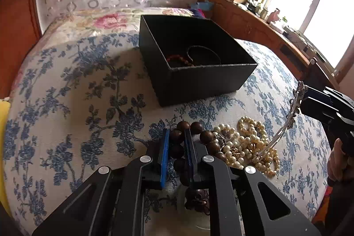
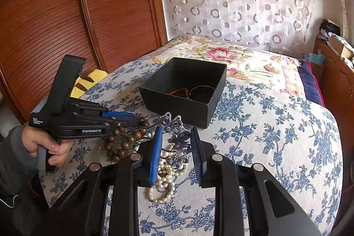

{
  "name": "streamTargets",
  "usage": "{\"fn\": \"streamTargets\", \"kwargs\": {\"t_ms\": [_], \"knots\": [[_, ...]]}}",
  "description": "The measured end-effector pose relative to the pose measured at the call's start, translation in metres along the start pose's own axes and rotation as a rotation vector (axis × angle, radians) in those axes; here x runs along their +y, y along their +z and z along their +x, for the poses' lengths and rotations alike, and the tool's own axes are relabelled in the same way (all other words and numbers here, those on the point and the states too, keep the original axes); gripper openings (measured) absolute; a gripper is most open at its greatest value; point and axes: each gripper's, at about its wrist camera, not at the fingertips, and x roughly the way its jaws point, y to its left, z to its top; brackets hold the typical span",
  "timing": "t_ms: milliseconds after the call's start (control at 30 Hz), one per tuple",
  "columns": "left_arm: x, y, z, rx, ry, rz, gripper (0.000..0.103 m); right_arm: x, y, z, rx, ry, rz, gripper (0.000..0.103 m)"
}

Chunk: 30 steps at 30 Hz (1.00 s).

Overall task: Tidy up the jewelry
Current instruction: 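Carry both pieces over the black box and open both tools to drop them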

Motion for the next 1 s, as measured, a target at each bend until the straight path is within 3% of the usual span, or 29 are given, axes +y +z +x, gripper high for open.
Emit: {"fn": "streamTargets", "kwargs": {"t_ms": [433,667,1000], "knots": [[-0.033,0.026,-0.089,-0.221,-0.009,0.061,0.012,0.001,0.018,-0.021,-0.064,-0.013,-0.009,0.028],[-0.032,0.047,-0.105,-0.278,0.025,0.078,0.012,-0.002,0.037,-0.014,-0.079,-0.036,-0.024,0.028],[-0.037,0.078,-0.11,-0.32,0.067,0.106,0.012,-0.024,0.071,0.03,-0.058,-0.08,0.018,0.028]]}}
